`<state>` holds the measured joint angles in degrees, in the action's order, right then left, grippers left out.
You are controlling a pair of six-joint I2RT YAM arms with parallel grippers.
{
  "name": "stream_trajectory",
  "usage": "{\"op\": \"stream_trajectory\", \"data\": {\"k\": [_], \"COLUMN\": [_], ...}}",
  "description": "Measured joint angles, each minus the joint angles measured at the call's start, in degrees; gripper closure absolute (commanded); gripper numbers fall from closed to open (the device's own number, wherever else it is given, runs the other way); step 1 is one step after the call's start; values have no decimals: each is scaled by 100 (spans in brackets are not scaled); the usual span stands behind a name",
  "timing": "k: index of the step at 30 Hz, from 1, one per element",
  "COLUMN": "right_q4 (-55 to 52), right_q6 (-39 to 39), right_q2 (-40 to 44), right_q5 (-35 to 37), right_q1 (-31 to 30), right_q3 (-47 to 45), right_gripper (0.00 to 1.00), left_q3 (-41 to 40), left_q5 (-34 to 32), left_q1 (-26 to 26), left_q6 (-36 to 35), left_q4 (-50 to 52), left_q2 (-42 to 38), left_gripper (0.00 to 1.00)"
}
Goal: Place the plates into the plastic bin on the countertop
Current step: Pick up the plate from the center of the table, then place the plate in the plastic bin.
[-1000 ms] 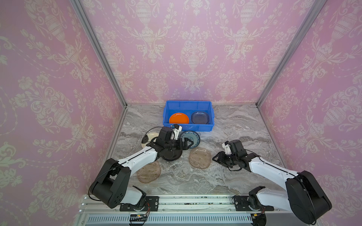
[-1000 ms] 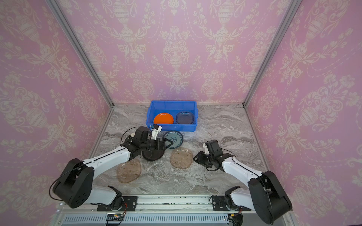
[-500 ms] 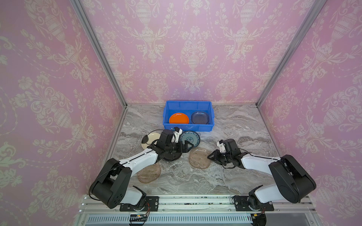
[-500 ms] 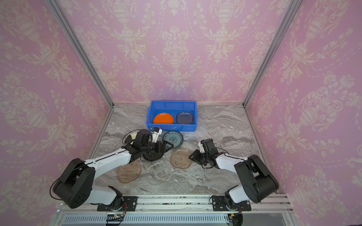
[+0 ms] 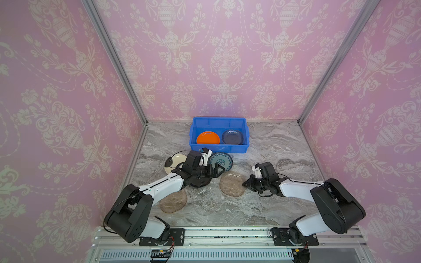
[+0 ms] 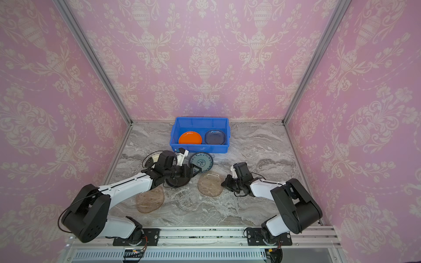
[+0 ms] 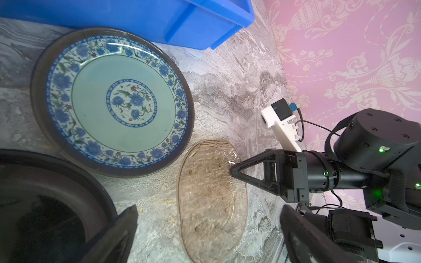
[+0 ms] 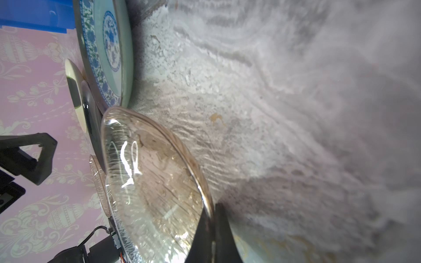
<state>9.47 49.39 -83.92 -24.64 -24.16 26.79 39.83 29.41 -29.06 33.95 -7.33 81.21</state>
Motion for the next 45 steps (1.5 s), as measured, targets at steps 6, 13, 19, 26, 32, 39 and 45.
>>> {"op": "stream_trajectory", "data": {"k": [6, 13, 19, 26, 32, 39, 45], "right_q4": [-1080, -2258, -2352, -2326, -2264, -2221, -2184], "right_q6": [-125, -319, -332, -334, -439, -520, -588], "right_q2": [909, 1567, 1377, 866, 669, 498, 291], "right_q5": [299, 457, 339, 144, 37, -52, -63], "right_q1": [2, 20, 20, 42, 50, 50, 68], "right_q3": [-85, 586, 1237, 1648, 1923, 2138, 2267], "right_gripper": [100, 100, 100, 100, 100, 100, 97], "left_q3": [369, 494, 551, 669, 765, 896, 1119], "left_q5": [-44, -42, 28, 90, 133, 109, -13], "left_q1": [0, 0, 0, 0, 0, 0, 7], "left_q6": [-164, -205, -184, -186, -179, -236, -306], "left_q4": [240, 229, 199, 175, 186, 326, 490], "left_q2": [31, 146, 313, 334, 442, 560, 667], "left_gripper": [1, 8, 21, 45, 57, 77, 90]}}
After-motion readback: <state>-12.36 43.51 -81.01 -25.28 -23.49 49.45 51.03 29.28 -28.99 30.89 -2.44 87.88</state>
